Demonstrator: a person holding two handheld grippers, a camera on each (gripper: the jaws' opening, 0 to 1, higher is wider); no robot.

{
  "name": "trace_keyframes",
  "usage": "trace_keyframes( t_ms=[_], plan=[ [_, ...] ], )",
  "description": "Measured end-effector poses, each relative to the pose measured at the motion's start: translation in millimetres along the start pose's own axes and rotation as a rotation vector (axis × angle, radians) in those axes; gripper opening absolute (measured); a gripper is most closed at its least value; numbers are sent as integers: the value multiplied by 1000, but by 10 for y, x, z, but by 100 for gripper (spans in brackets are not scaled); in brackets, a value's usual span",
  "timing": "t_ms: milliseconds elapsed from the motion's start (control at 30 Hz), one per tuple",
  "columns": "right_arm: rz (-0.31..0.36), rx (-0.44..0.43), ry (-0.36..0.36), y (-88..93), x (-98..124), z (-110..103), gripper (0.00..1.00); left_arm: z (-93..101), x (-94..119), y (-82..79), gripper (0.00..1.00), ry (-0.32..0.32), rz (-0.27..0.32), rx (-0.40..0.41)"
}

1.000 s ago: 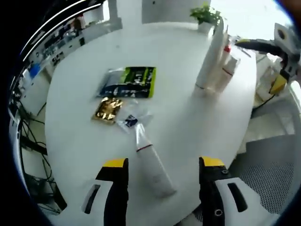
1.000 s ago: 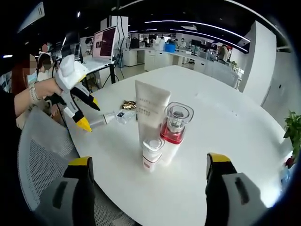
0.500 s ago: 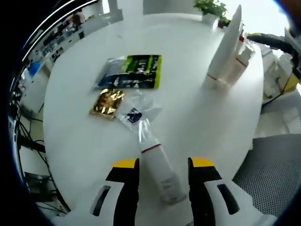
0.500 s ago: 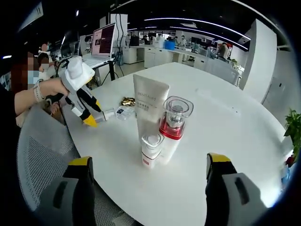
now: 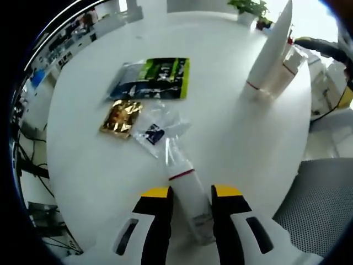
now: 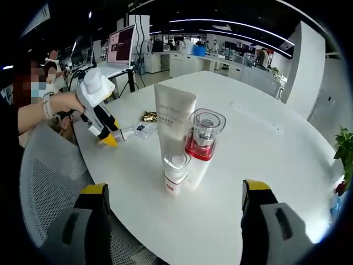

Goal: Arrange the skincare products in the storage area until every visible bottle or jar stands upright without overlapping.

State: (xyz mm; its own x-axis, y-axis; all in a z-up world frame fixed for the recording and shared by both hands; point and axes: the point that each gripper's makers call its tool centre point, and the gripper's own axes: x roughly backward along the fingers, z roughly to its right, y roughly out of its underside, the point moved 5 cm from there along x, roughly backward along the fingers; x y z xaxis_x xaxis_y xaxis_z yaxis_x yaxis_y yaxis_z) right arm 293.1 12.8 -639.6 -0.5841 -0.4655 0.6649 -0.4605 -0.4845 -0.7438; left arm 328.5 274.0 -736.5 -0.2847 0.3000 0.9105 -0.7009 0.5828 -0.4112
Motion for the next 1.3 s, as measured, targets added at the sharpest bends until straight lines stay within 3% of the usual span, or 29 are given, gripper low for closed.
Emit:
trace_keyframes(
  t_ms=[267,567,733,833,1067,1300],
  plan=[
    [1,-18,-21,19,-21,-35,100,-20,-14,-6,21,-15,10,-4],
    [0,-18,-29,45,-22,-77,100,-50,-23,17,19,-38,91,2],
    [11,-30,-33,53,-5,-104,100,-28,-21,9,17,-58,123,-31],
    [13,-40,-33,80,2,-118,100,-45,15,-34,17,-112,133,-102],
    [26,-71,-35,127,16,-140,100,94,208,-298,17,-103,348,-110],
    [52,-105,-42,123,18,-152,100,221,348,-361,17,-138,426,-146]
  ],
)
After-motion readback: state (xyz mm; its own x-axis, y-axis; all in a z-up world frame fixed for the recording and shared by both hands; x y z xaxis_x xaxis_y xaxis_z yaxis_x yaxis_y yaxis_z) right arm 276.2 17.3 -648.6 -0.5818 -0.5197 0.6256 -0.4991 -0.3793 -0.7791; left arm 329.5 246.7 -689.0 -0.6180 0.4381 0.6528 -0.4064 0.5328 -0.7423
